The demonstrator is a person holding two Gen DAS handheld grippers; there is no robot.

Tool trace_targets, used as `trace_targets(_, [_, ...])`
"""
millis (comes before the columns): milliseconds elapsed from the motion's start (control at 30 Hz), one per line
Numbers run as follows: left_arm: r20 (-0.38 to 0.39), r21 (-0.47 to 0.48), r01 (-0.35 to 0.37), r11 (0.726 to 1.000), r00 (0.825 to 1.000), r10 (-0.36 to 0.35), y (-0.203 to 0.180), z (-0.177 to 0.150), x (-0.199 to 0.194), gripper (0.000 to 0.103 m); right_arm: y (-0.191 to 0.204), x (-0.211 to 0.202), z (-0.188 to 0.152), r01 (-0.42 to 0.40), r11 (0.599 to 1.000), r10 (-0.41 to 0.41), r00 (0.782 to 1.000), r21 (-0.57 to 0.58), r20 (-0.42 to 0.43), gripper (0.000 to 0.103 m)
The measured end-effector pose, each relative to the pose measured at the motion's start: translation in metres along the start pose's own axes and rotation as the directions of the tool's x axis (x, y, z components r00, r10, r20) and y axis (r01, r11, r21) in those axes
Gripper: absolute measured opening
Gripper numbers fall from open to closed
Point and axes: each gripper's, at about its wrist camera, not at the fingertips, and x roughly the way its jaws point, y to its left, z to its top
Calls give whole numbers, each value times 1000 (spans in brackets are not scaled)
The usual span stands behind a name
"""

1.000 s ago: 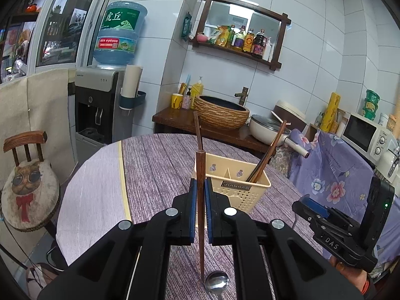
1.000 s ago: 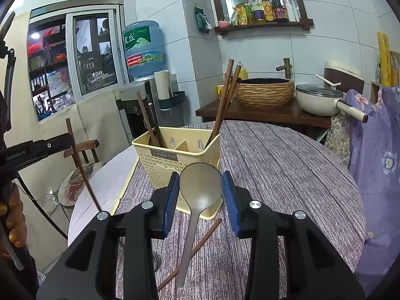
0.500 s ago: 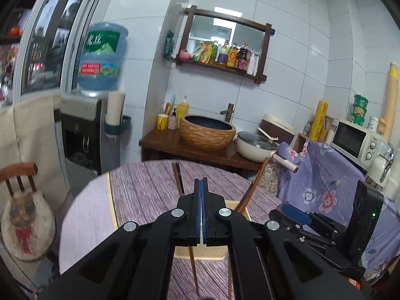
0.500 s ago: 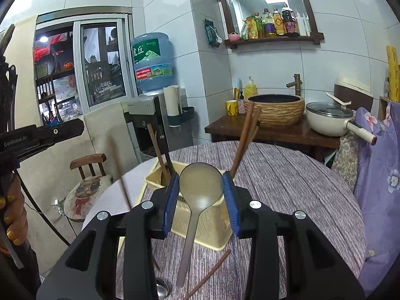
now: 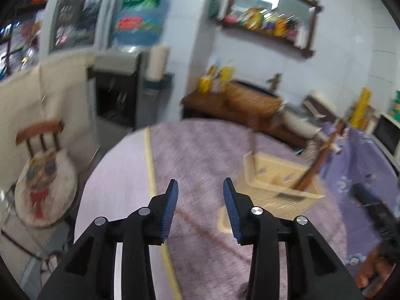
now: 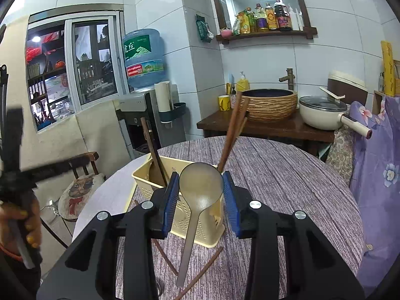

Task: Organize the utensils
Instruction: 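Lower the chopstick into the holder and open the left tool while the right tool raises the spoon over it, then lower the left tool to the table and grasp a steel spoon while the right tool holds its spoon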

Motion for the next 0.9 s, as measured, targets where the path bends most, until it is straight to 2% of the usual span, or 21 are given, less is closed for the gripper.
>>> trace_targets(100, [-123,-38,-47,998,992,42,17,-16,41,38,1,2,-7,-1,1000,1,1000,5,-5,36])
trace_targets(200, [-213,-85,-61,995,976,42,23,-25,81,38,4,5,-14,-6,1000,7,1000,8,-20,36])
trace_targets(300, [-263,-99,-96,990,963,67,22,-24,112,36,4,3,-19,2,1000,-2,1000,10,-26,36])
trace_targets(367, [-290,-105,-124,987,953,89,21,-23,129,29,3,2,-22,8,1000,-7,1000,14,-29,36])
trace_targets(467, [-340,-146,-146,978,936,89,24,-23,148,26,1,2,-26,12,1000,-11,999,14,-40,36])
trace_targets(533, [-351,-121,-167,978,929,115,23,-25,156,25,1,4,-29,14,1000,-13,999,13,-49,36])
trace_targets(700, [-341,-96,-203,974,927,160,17,-24,159,25,0,9,-34,5,1000,-4,998,17,-64,36])
trace_targets(767, [-341,-87,-217,972,924,176,16,-24,162,16,0,10,-35,3,1000,-2,998,22,-66,36])
trace_targets(900, [-325,-64,-242,968,922,209,12,-26,162,15,0,11,-38,8,1000,-6,998,21,-66,36])
